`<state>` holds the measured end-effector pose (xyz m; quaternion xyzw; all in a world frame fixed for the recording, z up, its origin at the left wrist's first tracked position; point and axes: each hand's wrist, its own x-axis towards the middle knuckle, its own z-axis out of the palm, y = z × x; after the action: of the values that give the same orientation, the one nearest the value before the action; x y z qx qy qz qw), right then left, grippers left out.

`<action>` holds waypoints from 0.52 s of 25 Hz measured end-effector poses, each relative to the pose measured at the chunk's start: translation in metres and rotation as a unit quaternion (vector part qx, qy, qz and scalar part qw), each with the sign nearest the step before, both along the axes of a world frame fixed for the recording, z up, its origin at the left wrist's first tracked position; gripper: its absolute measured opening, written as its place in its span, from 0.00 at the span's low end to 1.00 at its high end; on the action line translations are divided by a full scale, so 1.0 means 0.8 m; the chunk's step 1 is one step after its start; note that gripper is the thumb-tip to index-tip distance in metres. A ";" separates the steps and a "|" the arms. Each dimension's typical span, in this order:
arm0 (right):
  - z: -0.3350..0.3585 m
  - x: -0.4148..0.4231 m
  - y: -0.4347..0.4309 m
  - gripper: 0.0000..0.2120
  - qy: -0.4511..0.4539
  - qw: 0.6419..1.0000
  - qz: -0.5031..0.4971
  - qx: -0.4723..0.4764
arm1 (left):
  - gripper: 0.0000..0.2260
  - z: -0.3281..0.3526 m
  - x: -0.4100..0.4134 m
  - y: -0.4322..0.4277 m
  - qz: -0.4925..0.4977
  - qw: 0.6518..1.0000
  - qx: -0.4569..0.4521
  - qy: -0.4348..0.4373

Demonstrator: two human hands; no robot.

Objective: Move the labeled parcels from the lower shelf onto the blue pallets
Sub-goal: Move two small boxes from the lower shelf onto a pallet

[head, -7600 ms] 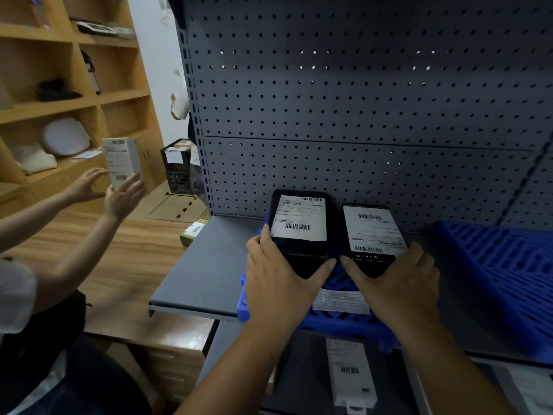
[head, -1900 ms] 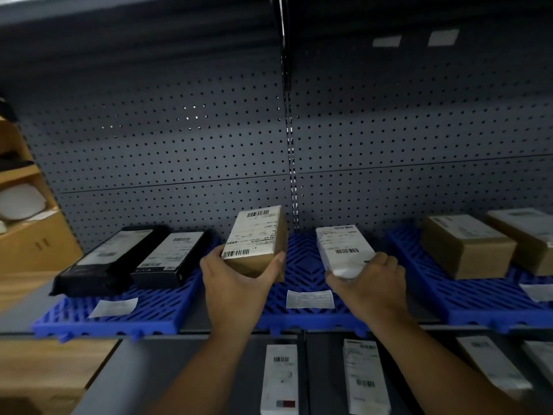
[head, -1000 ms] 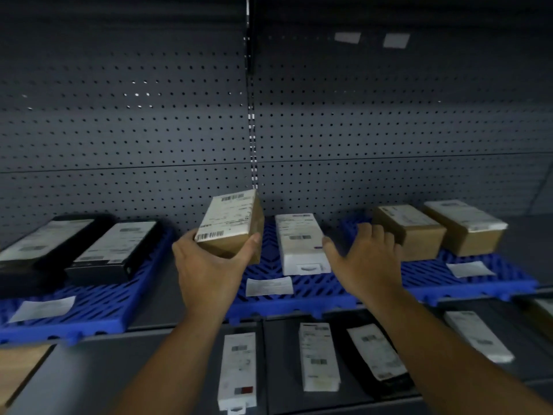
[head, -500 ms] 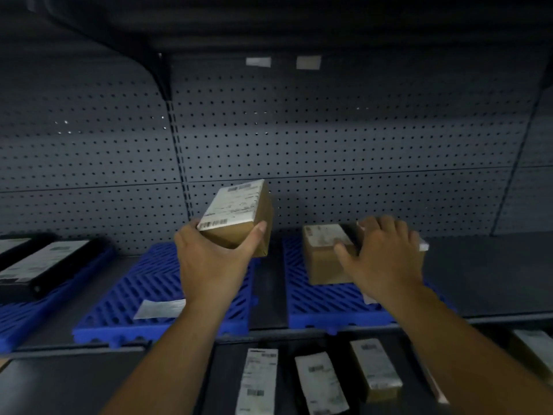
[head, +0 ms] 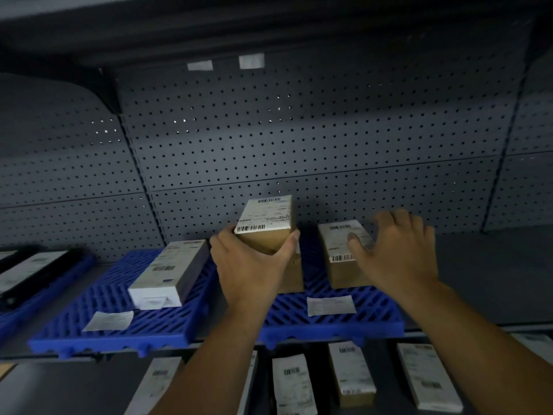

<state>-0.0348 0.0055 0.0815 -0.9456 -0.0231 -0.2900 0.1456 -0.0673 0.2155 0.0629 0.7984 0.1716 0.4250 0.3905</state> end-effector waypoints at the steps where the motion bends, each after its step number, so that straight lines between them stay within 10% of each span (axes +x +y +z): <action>1: -0.002 0.003 -0.004 0.30 0.001 1.000 0.000 0.002 | 0.48 -0.002 0.004 -0.002 0.003 1.000 0.002 0.000; 13: -0.019 0.030 -0.024 0.31 -0.007 0.999 0.022 0.035 | 0.47 -0.002 0.029 -0.016 0.039 0.999 0.017 -0.005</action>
<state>-0.0106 -0.0140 0.0666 -0.9372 -0.0345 -0.2941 0.1845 -0.0444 0.2026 0.0610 0.7956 0.1935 0.4463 0.3611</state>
